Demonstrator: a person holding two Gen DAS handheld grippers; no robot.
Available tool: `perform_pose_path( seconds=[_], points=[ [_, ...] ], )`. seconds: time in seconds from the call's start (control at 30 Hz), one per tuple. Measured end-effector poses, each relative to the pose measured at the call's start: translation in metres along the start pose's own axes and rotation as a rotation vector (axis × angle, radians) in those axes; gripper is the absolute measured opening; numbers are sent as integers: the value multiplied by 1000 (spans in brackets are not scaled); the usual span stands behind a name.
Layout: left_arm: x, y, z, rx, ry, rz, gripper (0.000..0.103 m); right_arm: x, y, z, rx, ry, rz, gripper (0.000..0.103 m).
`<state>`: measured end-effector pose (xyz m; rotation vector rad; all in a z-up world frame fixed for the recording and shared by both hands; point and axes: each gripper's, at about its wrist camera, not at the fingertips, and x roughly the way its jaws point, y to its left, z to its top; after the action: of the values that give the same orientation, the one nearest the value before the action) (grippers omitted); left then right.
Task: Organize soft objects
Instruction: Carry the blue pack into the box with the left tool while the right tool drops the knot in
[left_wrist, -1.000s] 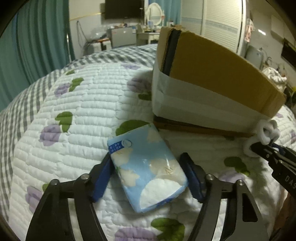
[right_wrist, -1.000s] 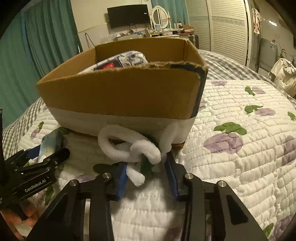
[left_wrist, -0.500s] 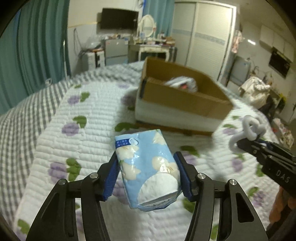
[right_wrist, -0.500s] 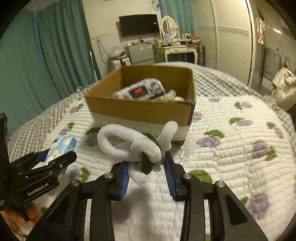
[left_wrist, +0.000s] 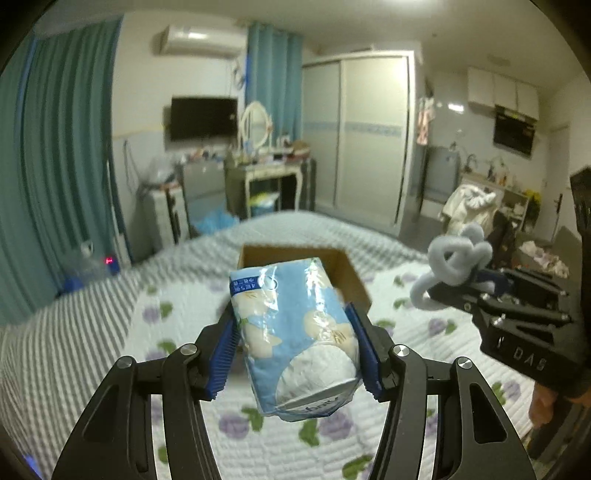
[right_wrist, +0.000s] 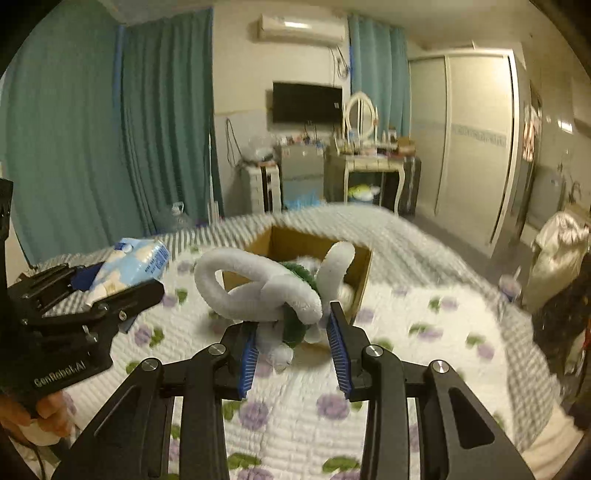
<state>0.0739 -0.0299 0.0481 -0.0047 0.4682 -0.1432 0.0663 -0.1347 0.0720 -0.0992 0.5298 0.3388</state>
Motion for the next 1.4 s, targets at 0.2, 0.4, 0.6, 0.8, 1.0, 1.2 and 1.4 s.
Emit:
perform_pose_path(
  seconds=[0.2, 0.4, 0.6, 0.8, 1.0, 1.2, 1.4],
  points=[
    [22, 5, 35, 14, -37, 5, 56, 1, -14, 58, -13, -52, 33, 34],
    [75, 15, 58, 50, -30, 37, 56, 34, -34, 103, -21, -64, 39, 34],
    [142, 24, 64, 28, 12, 33, 56, 108, -48, 121, -21, -17, 38, 34],
    [202, 24, 53, 46, 63, 36, 56, 188, -61, 115, -14, 48, 26, 34],
    [247, 22, 38, 92, 125, 52, 56, 260, -87, 88, 54, 151, 41, 34],
    [257, 15, 28, 109, 134, 73, 61, 293, -104, 65, 93, 213, 9, 39],
    [249, 11, 34, 102, 118, 94, 81, 280, -112, 72, 128, 185, 1, 74]
  ],
)
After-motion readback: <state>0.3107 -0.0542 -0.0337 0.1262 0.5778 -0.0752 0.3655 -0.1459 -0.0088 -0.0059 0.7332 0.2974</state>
